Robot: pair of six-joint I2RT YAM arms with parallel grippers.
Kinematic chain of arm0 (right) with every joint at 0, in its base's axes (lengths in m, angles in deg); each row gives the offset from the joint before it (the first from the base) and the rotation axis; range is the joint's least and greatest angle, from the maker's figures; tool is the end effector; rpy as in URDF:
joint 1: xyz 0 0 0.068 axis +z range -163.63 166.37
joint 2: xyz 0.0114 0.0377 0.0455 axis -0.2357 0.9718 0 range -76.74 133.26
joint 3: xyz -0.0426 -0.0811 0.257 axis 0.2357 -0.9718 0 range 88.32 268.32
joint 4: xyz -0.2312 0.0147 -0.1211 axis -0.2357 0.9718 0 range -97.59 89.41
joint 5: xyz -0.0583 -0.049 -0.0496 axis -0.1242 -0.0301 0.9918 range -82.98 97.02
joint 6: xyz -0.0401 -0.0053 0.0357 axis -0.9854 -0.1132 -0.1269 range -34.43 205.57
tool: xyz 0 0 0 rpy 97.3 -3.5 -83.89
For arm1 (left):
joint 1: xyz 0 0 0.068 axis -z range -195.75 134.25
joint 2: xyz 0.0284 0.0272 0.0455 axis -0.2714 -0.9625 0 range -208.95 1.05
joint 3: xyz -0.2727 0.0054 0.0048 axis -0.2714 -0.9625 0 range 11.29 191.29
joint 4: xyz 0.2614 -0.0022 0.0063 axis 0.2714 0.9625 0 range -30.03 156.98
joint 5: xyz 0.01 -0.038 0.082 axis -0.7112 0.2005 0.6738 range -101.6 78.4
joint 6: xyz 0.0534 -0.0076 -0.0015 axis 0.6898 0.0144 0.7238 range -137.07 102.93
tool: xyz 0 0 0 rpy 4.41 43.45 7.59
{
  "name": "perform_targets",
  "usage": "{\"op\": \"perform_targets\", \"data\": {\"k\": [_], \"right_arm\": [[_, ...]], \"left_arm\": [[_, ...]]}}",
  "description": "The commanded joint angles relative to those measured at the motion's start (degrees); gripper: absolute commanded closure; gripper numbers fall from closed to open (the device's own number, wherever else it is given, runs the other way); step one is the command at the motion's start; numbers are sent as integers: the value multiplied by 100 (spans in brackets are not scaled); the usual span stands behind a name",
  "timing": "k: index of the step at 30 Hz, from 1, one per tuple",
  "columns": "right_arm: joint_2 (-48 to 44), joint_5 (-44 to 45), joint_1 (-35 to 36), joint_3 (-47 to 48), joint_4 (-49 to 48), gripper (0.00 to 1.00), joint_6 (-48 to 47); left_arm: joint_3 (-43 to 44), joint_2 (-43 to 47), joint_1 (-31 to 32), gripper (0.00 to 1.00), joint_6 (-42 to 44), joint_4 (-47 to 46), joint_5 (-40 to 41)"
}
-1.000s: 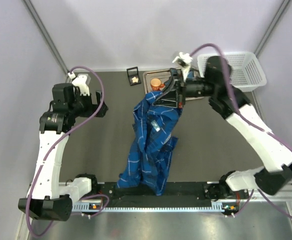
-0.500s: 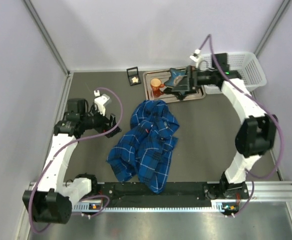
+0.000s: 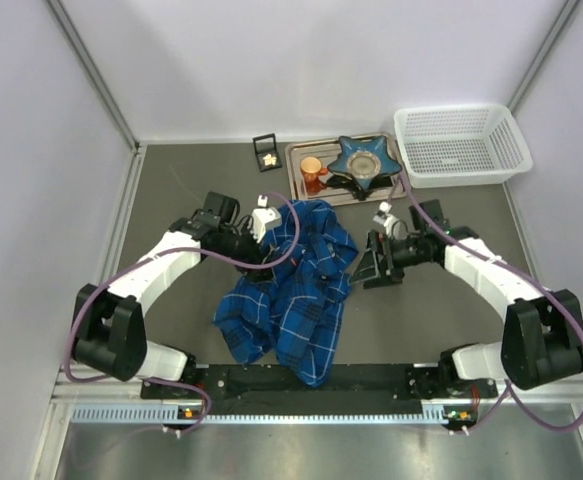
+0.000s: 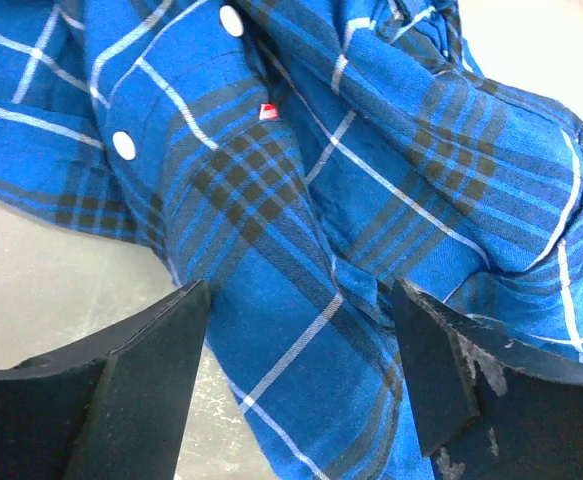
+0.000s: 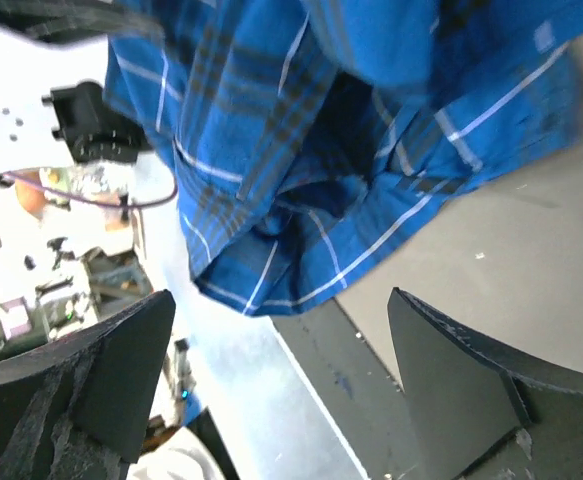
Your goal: Pin the brooch onto the clothing
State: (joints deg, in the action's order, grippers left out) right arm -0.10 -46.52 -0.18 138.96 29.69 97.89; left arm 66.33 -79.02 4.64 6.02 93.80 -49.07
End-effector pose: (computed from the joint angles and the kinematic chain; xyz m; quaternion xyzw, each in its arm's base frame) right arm 0.2347 0.0856 0.2319 -0.1126 0.8676 0.4732 0.1033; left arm 0.2500 -0.1160 0.2367 0.4180 0.8154 -0.3033 0.2615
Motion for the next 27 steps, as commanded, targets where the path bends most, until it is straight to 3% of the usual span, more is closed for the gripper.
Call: {"op": "perform_targets", "data": {"k": [1, 2, 6, 12, 21, 27], "right_arm": [[-466, -394, 744, -650, -2177, 18, 1780], [-388, -403, 868, -869, -2485, 22, 2288], [26, -490, 1326, -1082, -3533, 37, 2907], [983, -587, 1564, -1012, -4562, 48, 3426], [1371, -658, 1581, -1099, -4869, 46, 3778], [1731, -869, 1713, -959, -5283, 50, 4103]], "left_arm": [[59, 264, -43, 22, -32, -139, 135], [-11, 369, -43, 25, -76, -130, 152], [-126, 571, -43, 26, -244, 53, 65], [-178, 554, -61, 29, -209, 116, 100], [-266, 502, -69, 30, -147, 63, 82], [-433, 484, -69, 31, -156, -43, 117]]}}
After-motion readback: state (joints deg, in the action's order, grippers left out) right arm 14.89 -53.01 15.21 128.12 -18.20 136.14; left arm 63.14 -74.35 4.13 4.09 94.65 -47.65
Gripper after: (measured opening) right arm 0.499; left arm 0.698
